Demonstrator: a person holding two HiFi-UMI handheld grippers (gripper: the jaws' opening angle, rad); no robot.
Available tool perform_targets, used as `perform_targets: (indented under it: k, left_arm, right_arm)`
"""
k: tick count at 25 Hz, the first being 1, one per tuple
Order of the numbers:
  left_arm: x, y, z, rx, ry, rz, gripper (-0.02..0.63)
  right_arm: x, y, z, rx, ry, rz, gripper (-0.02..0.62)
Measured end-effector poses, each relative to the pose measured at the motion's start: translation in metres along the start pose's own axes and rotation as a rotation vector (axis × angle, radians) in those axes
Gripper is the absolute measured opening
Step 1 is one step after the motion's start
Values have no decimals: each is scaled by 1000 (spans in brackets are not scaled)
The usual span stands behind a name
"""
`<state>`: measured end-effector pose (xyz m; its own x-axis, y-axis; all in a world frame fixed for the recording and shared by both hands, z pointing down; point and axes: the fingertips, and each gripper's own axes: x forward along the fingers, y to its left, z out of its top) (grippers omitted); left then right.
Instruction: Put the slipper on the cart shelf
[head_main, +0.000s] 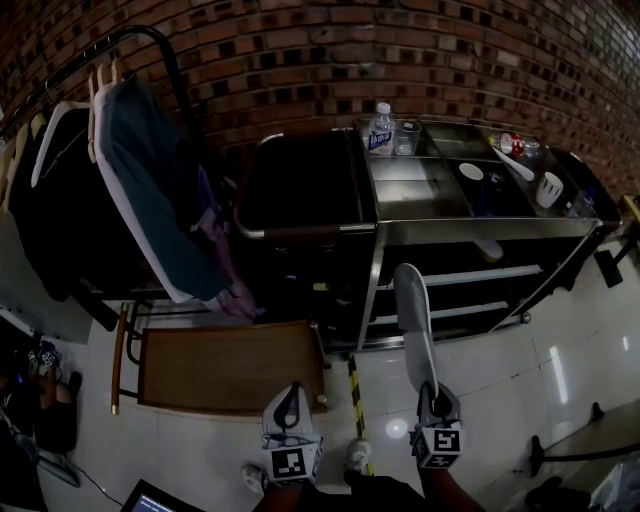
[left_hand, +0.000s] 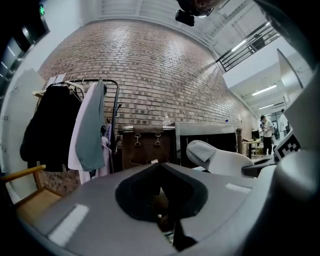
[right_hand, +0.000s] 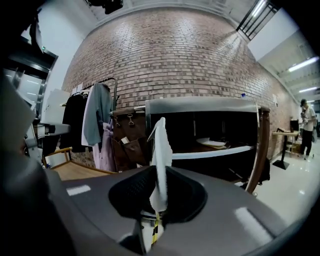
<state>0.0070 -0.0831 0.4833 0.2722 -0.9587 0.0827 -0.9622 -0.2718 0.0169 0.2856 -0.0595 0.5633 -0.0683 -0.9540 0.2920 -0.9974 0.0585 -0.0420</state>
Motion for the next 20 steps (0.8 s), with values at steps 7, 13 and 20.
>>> perform_targets:
  k: [7,13,20]
  left_arm:
    - [30,-31,9,-14,-13,10,14]
    - [61,-46,11,-13,-16,-6,14]
    - [93,-50,10,1,-22,-11,14]
  right_arm:
    - [40,-42,2,167,22,-5,48]
    - [71,-60,12,228,20,-2,48]
    - [130,-72,41,375,-4,55,40]
